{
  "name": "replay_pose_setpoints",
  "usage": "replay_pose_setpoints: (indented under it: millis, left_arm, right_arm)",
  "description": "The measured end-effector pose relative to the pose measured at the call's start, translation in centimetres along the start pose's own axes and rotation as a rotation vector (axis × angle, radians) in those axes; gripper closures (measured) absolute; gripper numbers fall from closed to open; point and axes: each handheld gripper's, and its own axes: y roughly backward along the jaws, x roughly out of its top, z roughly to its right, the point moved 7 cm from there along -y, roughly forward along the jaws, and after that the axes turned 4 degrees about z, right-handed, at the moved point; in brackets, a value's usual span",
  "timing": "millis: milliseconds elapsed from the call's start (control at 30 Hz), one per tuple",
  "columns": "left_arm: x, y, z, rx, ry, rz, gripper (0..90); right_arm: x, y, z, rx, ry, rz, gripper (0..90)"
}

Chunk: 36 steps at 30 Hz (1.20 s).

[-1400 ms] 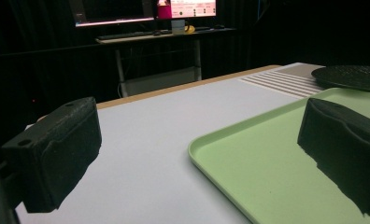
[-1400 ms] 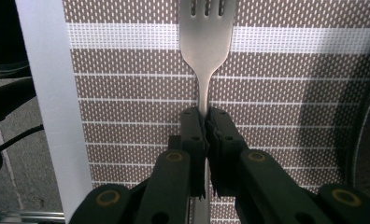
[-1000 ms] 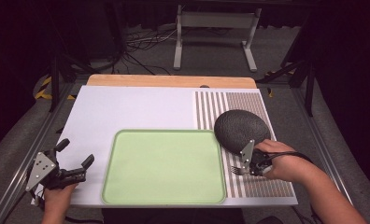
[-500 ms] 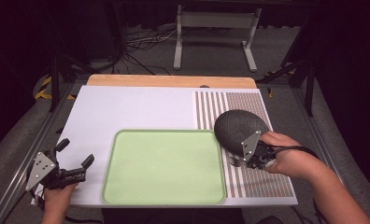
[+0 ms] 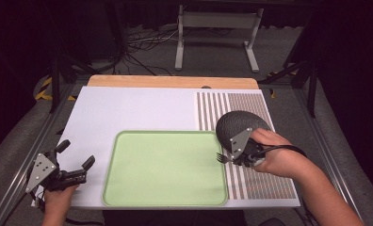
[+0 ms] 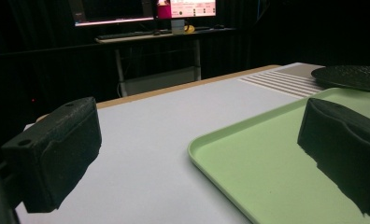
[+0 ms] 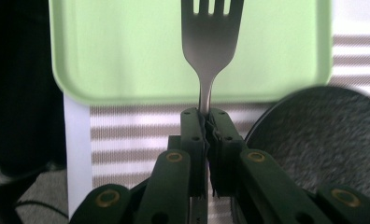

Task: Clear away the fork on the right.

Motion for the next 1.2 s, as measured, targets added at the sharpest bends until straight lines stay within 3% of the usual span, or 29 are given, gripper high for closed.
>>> replay_pose_setpoints:
  millis: [333,600,767,867,1033,1133,1200]
  left_arm:
    - [0.0,0.0,-0.1,0.003,0.004,0.004,0.3]
    - [0.0,0.0,0.0,0.000,0.003,0.005,0.3]
    - [0.0,0.0,0.0,-0.001,0.003,0.006,0.3]
    - [0.0,0.0,0.0,-0.001,0.004,0.006,0.3]
    - [0.1,0.0,0.0,-0.001,0.003,0.006,0.3]
    - [0.1,0.0,0.0,-0.001,0.002,0.007,0.3]
    - [0.1,0.0,-0.1,-0.003,0.003,0.006,0.3]
  right_arm:
    - [3.6,-0.7,0.7,0.001,0.026,0.040,85.4]
    - [5.2,-1.1,1.2,-0.004,0.032,0.047,85.4]
    - [6.1,-1.2,1.2,0.015,-0.063,0.063,85.4]
    - [6.6,-1.3,1.1,0.001,-0.125,0.054,85.5]
    - [7.4,-1.3,1.0,-0.005,-0.276,0.079,85.5]
    - [7.7,-1.3,1.2,-0.016,-0.318,0.092,85.5]
    - [7.9,-1.3,1.4,-0.029,-0.383,0.102,85.5]
